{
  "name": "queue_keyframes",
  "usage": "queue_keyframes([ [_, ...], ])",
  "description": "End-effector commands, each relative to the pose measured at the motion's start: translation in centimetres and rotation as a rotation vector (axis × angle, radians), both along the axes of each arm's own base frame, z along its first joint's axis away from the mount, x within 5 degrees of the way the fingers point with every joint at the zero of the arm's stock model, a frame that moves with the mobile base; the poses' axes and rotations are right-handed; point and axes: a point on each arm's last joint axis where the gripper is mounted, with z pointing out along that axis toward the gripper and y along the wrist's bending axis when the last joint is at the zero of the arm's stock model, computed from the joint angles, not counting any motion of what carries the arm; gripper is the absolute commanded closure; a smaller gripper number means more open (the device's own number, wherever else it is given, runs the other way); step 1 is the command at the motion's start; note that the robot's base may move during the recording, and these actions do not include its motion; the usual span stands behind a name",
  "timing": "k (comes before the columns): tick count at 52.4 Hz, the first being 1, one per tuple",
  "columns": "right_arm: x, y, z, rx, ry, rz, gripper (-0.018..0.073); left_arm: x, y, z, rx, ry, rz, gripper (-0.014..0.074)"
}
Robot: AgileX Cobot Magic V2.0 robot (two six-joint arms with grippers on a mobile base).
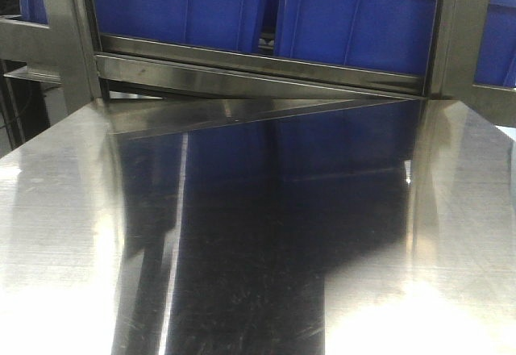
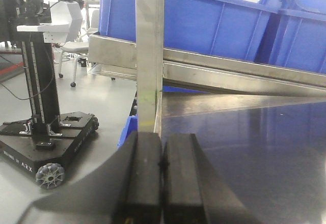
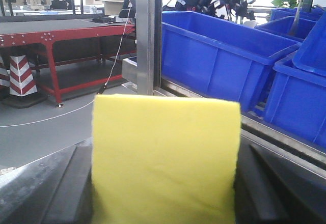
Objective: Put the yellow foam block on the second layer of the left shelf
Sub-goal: 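Lift the yellow foam cube up and away from the table, then drive the base away from the table holding the cube in the right gripper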
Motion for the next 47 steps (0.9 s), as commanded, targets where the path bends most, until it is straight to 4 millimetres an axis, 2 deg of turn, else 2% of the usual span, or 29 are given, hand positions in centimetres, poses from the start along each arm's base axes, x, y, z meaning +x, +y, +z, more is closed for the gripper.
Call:
queue_keyframes([
  [1,-0.22,-0.12,1.87,0.061,-0.115,0.003,0.0261,0.09,-0.12,-0.09,-0.005,-0.052,-0.014,0.0461],
  [47,-0.22,-0.12,1.87,0.061,-0.115,0.003,0.0261,0.09,-0.1,-0.09,-0.005,-0.052,-0.012,0.0461],
])
